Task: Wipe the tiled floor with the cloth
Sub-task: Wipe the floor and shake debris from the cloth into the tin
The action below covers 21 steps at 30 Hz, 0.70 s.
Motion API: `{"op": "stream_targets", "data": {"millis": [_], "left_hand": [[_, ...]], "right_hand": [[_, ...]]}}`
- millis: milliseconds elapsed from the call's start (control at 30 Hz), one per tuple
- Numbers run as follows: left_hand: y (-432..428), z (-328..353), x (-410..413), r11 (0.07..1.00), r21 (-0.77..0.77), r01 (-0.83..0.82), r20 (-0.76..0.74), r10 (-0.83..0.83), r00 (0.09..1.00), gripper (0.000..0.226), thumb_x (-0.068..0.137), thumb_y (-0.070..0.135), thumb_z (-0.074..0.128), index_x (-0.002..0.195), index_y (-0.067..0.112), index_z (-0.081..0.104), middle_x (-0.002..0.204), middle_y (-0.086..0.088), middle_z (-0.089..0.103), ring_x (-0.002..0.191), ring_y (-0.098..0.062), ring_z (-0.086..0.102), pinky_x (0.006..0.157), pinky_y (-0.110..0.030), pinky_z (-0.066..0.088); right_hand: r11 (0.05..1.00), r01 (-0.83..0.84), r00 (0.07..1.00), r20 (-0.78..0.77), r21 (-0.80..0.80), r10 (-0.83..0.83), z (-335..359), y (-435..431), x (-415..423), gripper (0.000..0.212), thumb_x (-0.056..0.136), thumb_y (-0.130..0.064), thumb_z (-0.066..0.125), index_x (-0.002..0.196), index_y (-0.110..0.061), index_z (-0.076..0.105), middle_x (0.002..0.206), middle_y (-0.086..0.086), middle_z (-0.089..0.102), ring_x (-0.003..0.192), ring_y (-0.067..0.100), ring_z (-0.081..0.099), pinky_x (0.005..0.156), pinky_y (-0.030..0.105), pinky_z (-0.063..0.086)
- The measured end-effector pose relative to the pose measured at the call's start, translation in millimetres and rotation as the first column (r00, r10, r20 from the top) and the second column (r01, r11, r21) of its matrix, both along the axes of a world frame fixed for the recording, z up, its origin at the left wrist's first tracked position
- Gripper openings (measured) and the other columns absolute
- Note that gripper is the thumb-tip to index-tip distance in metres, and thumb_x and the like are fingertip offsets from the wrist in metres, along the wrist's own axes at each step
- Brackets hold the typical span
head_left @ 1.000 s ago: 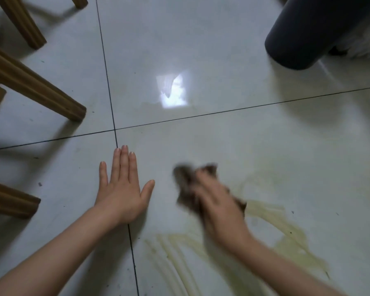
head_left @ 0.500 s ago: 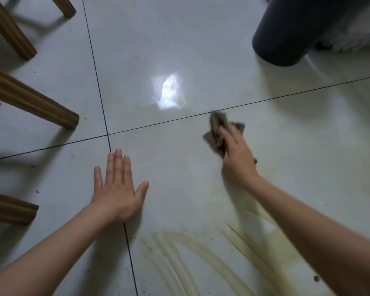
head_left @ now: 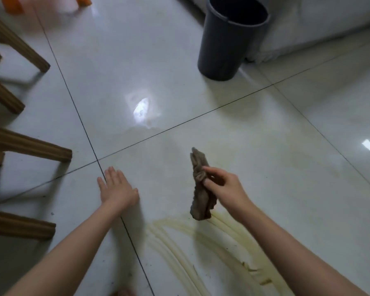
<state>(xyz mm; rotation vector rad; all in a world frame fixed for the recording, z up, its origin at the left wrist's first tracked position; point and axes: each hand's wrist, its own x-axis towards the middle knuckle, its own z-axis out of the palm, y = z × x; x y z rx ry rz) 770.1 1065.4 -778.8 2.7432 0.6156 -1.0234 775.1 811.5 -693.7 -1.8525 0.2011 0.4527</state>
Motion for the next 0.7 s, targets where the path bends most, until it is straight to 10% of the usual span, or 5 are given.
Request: {"op": "stream_targets", "data": {"millis": [133,233,333,500,700], "left_hand": [[-46.6,43.2,-4.9,0.914,-0.4,0.075,0.343,0.073,0.936,0.074,0.099,0.036,0.047,0.154,0.007,0.007,0.161,-0.016,-0.002,0.149,-0.027,0.001,0.119,-0.04,0.01],[-87.9,82.8,-21.7,0.432,-0.897,0.092,0.202,0.214,0.956,0.045,0.092,0.043,0.06,0.133,0.026,0.054,0.135,0.007,0.058,0.125,-0.006,0.052,0.106,-0.034,0.041],[-121.2,108.1,-35.4,0.118,-0.993,0.018,0.049,0.262,0.964,0.039,0.08,0.055,0.065,0.116,0.041,0.06,0.11,0.013,0.071,0.103,-0.004,0.066,0.084,-0.029,0.054],[-132.4,115.3,-35.3,0.025,-0.998,0.061,0.066,0.329,0.942,0.02,0.095,0.023,0.06,0.115,0.024,0.063,0.097,0.007,0.072,0.087,-0.011,0.07,0.069,-0.028,0.057],[-107.0,118.1,-36.0,0.033,-0.999,0.037,0.048,0.415,0.909,0.02,0.099,0.024,0.051,0.113,0.023,0.065,0.093,0.012,0.071,0.087,-0.005,0.068,0.065,-0.031,0.057]], "right_hand": [[0.99,0.072,0.997,-0.029,0.123,-0.068,48.6,-25.8,-15.8,0.026,0.089,-0.005,0.066,0.107,-0.023,0.067,0.099,-0.008,0.07,0.084,-0.002,0.068,0.063,0.013,0.05],[0.995,0.051,0.998,0.021,0.081,-0.053,68.9,-37.1,-26.1,0.034,0.085,-0.004,0.069,0.112,-0.025,0.064,0.108,-0.007,0.066,0.092,0.005,0.069,0.069,0.019,0.054],[0.997,0.004,0.996,0.093,-0.081,0.004,79.8,-40.8,-31.1,0.04,0.083,-0.015,0.072,0.116,-0.033,0.059,0.114,-0.009,0.06,0.101,0.006,0.065,0.079,0.024,0.056],[0.981,0.171,0.984,0.068,-0.089,-0.165,87.1,-38.8,-25.9,0.037,0.09,-0.019,0.065,0.124,-0.027,0.051,0.104,0.004,0.062,0.094,0.02,0.067,0.087,0.043,0.056],[0.892,0.083,0.988,0.156,-0.443,-0.015,98.4,-42.7,-15.8,0.015,0.084,-0.023,0.072,0.096,-0.028,0.064,0.08,-0.006,0.065,0.075,0.008,0.061,0.062,0.019,0.043]]}}
